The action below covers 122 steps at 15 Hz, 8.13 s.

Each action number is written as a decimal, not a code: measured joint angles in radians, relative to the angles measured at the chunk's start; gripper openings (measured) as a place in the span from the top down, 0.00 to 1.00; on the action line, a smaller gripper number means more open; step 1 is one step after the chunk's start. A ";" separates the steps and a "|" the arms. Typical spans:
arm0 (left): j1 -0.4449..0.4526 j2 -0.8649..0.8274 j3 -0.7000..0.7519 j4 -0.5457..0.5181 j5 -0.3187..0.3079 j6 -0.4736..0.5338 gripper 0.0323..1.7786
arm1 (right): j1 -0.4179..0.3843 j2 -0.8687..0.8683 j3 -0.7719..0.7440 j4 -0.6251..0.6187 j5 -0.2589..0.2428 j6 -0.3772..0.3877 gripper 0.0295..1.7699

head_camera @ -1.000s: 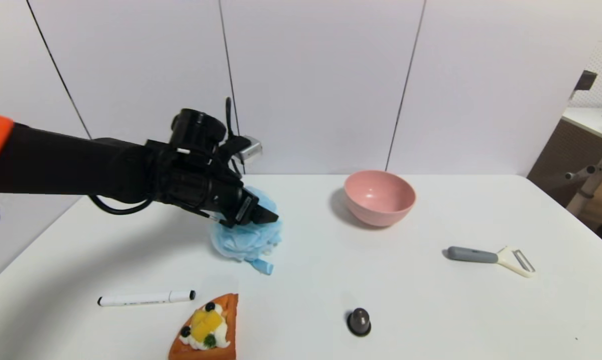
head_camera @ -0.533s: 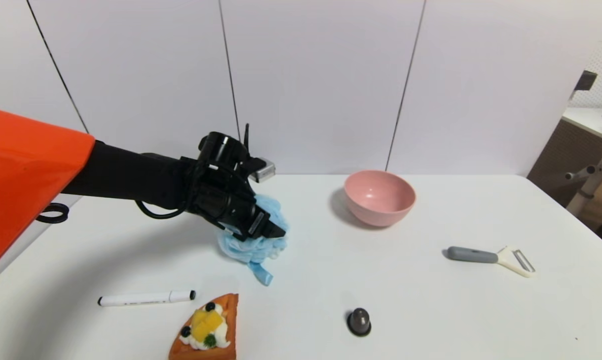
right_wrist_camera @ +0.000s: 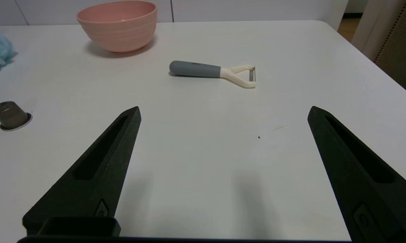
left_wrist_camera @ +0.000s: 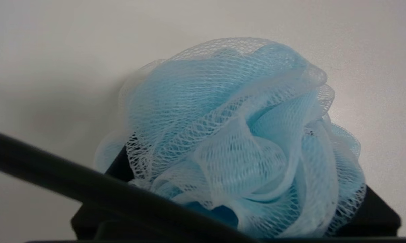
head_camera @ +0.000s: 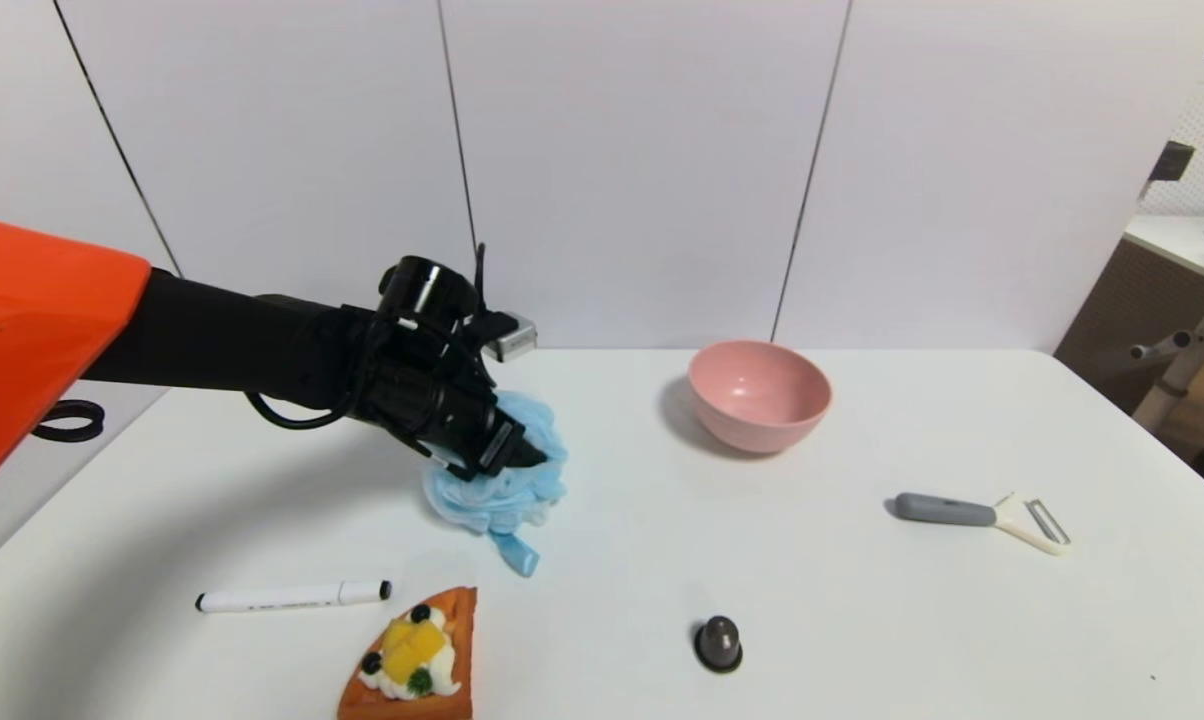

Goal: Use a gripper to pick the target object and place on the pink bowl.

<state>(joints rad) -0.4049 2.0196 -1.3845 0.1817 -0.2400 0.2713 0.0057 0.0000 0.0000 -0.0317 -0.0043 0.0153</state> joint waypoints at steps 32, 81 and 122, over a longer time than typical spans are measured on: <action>-0.304 0.462 -0.603 -0.855 -0.095 -0.248 0.78 | 0.000 0.000 0.000 0.000 0.000 0.000 0.03; 0.254 -1.501 1.057 -0.313 -0.086 -0.226 0.05 | 0.000 0.000 0.000 0.000 0.000 0.000 0.03; 0.405 -2.021 1.384 -0.180 0.251 -0.344 0.05 | 0.000 0.000 0.000 0.005 0.007 -0.057 0.03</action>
<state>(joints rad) 0.0000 -0.0019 0.0000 0.0017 0.0115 -0.0730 0.0057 0.0000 0.0000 -0.0268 0.0028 -0.0417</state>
